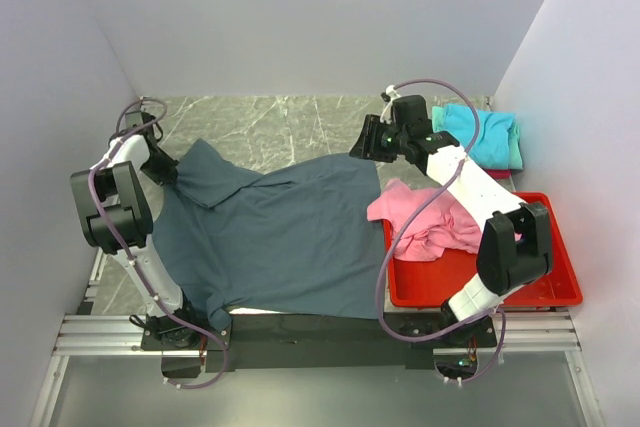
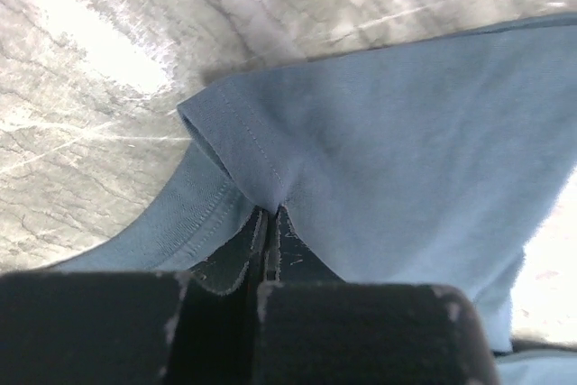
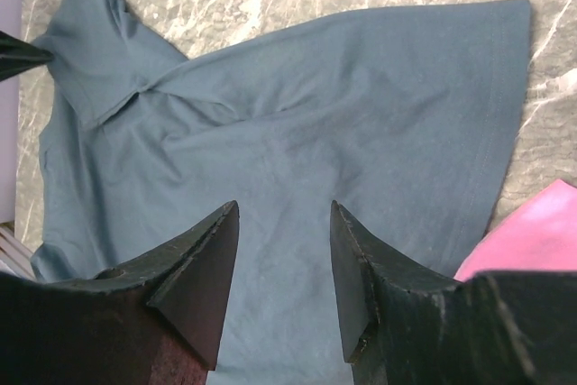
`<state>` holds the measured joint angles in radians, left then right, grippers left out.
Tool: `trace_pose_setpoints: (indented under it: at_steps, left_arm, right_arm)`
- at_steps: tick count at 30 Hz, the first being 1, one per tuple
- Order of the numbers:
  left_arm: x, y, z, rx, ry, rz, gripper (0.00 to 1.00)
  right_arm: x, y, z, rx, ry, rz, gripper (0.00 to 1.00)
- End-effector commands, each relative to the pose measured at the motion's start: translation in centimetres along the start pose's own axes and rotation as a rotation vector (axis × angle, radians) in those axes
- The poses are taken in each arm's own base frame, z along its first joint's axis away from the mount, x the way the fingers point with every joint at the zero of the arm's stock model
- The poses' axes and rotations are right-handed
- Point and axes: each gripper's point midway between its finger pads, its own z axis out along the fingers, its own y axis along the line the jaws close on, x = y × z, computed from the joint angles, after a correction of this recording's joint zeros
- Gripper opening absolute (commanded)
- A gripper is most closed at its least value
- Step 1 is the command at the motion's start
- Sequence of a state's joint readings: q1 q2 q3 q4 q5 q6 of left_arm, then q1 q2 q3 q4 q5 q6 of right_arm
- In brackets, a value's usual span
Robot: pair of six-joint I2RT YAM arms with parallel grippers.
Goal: Fold and stack the t-shirts
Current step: Flatten the tshirt out
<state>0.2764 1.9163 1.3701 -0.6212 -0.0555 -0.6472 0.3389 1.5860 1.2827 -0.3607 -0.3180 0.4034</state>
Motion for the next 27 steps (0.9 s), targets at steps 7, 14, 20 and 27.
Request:
trace_pose_setpoints:
  at_steps: [7, 14, 20, 27]
  left_arm:
    - [-4.9, -6.8, -1.3, 0.135, -0.027, -0.013, 0.00]
    - [-6.2, -18.6, -2.0, 0.351, -0.012, 0.011, 0.00]
    - [-9.3, -23.9, -2.6, 0.523, -0.069, -0.162, 0.00]
    - [-12.4, -29.8, -7.4, 0.893, -0.192, -0.112, 0.99]
  right_arm:
    - [-0.5, 0.5, 0.1, -0.006, -0.004, -0.024, 0.52]
    - [0.0, 0.0, 0.4, 0.011, 0.016, -0.021, 0.51]
    - [0.5, -0.3, 0.9, 0.014, 0.032, -0.020, 0.52]
    - [1.5, -0.4, 1.3, 0.022, 0.056, -0.017, 0.56]
